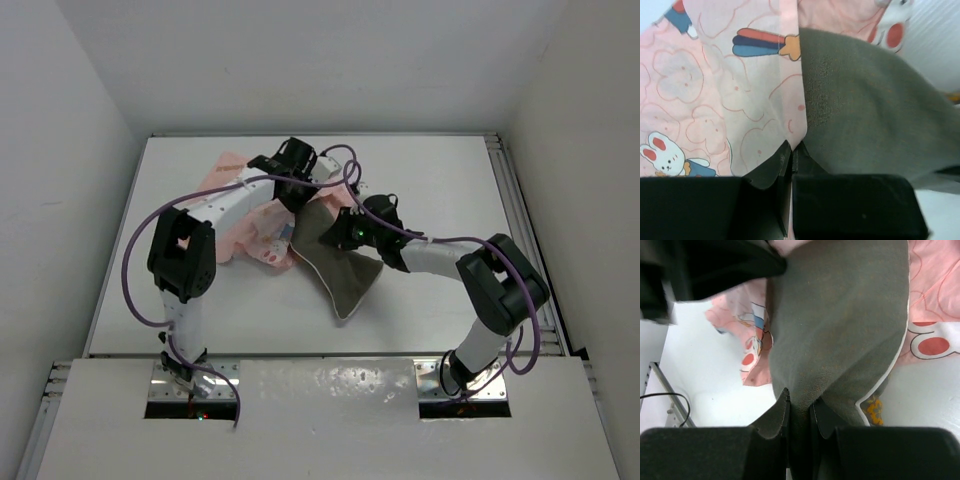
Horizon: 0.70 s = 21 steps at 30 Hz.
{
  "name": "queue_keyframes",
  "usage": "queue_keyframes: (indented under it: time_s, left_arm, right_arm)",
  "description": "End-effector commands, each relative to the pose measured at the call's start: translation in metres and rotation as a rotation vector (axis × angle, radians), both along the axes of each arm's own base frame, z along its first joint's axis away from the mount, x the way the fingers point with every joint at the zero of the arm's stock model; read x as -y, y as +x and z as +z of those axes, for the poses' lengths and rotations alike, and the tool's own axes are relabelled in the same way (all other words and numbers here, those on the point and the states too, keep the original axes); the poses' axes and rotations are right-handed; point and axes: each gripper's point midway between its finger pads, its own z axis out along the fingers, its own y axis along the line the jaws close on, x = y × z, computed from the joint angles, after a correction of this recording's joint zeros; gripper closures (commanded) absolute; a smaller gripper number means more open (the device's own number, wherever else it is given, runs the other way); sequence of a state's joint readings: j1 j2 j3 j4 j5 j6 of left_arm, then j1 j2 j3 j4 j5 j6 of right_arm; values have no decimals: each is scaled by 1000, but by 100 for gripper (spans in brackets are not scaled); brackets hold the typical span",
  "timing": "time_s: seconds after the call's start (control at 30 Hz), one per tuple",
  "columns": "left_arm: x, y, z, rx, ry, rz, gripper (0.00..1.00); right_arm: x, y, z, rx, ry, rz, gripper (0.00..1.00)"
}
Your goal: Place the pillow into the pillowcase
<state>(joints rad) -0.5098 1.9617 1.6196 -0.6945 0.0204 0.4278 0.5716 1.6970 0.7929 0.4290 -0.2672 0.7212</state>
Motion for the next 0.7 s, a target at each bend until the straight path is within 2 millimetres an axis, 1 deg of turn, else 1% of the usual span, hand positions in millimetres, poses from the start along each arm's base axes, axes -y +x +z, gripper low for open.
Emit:
queue_keyframes:
  time_s: [0.0, 0.03, 0.07, 0.1, 0.17, 0.2, 0.27, 0.37, 0.4, 0.5, 0.57, 0.6, 0.63, 0.67]
  left_arm:
    - [31, -12, 59, 16, -158, -86, 100]
    - [31, -20, 65, 14, -168, -117, 100]
    - [30, -21, 71, 29, -169, -128, 100]
    - [30, -27, 69, 17, -164, -157, 100]
    - [29, -32, 71, 16, -156, -170, 99]
    - [26, -32, 69, 15, -143, -164, 97]
    - [24, -31, 66, 15, -130, -157, 97]
    - [23, -27, 70, 33, -123, -154, 96]
    - [23, -26, 73, 41, -125, -152, 96]
    - [22, -21, 84, 72, -117, -141, 95]
    - [21, -19, 94, 95, -124, -137, 99]
    - [24, -21, 98, 93, -143, -148, 100]
    - [28, -25, 106, 99, -170, -162, 100]
    - [36, -34, 107, 75, -213, -199, 100]
  right_arm:
    - [-12, 18, 57, 183, 66, 24, 100]
    - [-12, 20, 72, 222, 70, 25, 100]
    - [-13, 22, 83, 243, 82, 22, 100]
    - [-12, 25, 98, 290, 88, 24, 100]
    - [-13, 26, 117, 340, 98, 31, 100]
    - [-14, 27, 123, 362, 95, 39, 100]
    - [-13, 27, 146, 420, 117, 41, 100]
    - [-10, 28, 164, 488, 124, 33, 100]
    - [-9, 29, 165, 494, 120, 29, 100]
    - [-6, 34, 152, 458, 84, 20, 100]
    - [-3, 36, 144, 422, 95, 4, 100]
    - [-1, 36, 133, 401, 89, 2, 100]
    - [-1, 38, 133, 401, 101, -3, 100]
    - [-2, 39, 131, 385, 115, -12, 100]
